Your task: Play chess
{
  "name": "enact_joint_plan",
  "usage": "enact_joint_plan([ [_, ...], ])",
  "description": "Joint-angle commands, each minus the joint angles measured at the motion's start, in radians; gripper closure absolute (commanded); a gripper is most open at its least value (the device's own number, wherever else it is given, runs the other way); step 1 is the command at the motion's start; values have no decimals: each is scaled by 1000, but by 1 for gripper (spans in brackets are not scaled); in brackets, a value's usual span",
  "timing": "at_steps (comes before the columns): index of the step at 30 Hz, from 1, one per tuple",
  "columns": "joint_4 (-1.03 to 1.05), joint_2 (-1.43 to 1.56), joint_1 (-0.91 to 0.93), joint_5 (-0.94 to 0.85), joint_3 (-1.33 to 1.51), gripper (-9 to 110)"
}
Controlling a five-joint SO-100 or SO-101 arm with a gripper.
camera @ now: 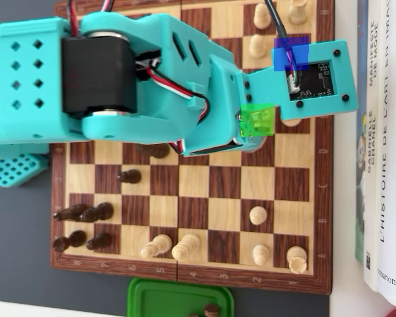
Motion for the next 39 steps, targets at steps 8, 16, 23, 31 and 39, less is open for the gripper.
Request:
enact_joint_plan([
  [8, -14, 166, 3, 2, 26, 89],
  [16, -34, 396, 34, 0, 158, 89],
  [23, -219, 604, 69, -2, 337, 89],
  [31, -420, 868, 95, -2, 554, 89],
  [39, -735, 1068, 95, -2, 756, 89],
])
